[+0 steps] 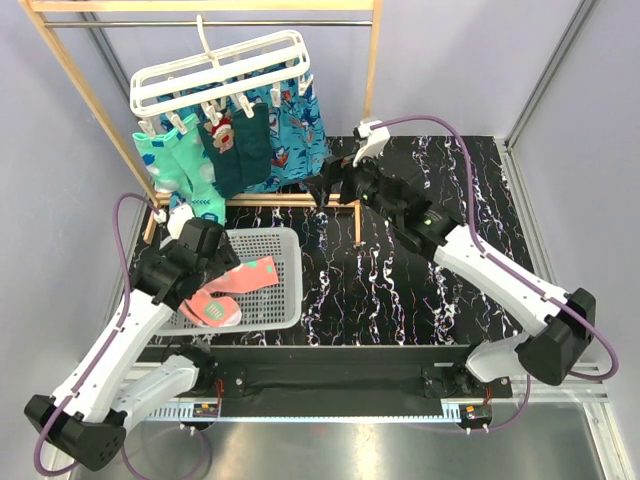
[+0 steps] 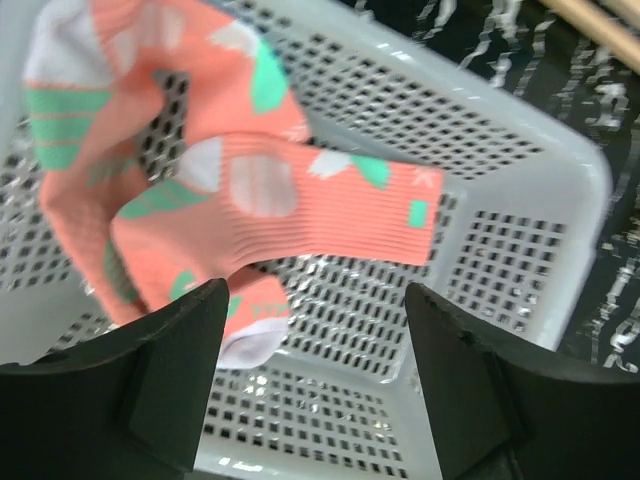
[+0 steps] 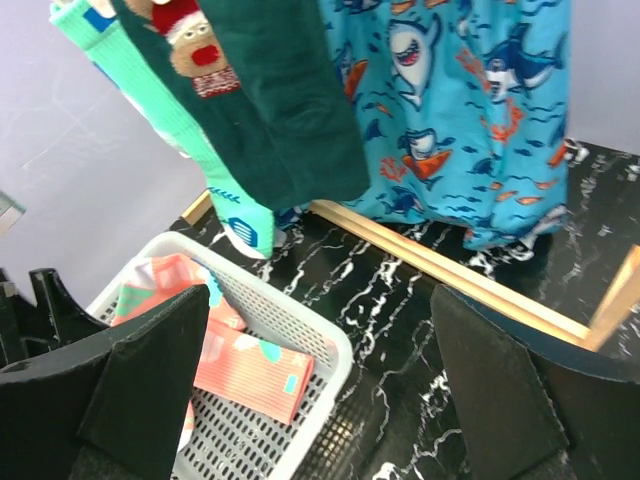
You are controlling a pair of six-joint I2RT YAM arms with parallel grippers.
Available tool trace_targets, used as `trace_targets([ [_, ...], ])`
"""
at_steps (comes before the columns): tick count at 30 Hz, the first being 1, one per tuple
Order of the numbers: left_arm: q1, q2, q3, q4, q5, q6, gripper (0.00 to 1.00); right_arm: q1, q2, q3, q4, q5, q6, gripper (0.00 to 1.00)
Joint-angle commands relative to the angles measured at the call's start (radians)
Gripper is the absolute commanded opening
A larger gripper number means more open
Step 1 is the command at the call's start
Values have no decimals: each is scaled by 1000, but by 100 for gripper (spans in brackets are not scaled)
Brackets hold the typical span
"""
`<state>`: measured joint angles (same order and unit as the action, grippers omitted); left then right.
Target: Remove the socks clipped to the hanger
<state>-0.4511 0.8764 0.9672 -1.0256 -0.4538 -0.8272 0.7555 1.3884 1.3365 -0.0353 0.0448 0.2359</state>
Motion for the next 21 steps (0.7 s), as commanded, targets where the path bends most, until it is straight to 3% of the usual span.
trace_targets([
  [1, 3, -13, 21, 186, 129, 109, 77, 7, 35, -10, 116, -83, -4, 98],
  [4, 31, -1, -25, 320, 238, 149, 86, 7, 113, 32, 166, -152, -10, 98],
  [10, 194, -52, -114, 538, 537, 233, 86, 7, 294, 177, 236, -224, -101, 98],
  [15, 281, -103, -134, 607, 569, 295, 87, 7, 499, 408, 206, -148, -98, 97],
  [21, 298, -112, -143, 613, 601, 330, 88, 7, 659, 544, 264, -141, -173, 99],
])
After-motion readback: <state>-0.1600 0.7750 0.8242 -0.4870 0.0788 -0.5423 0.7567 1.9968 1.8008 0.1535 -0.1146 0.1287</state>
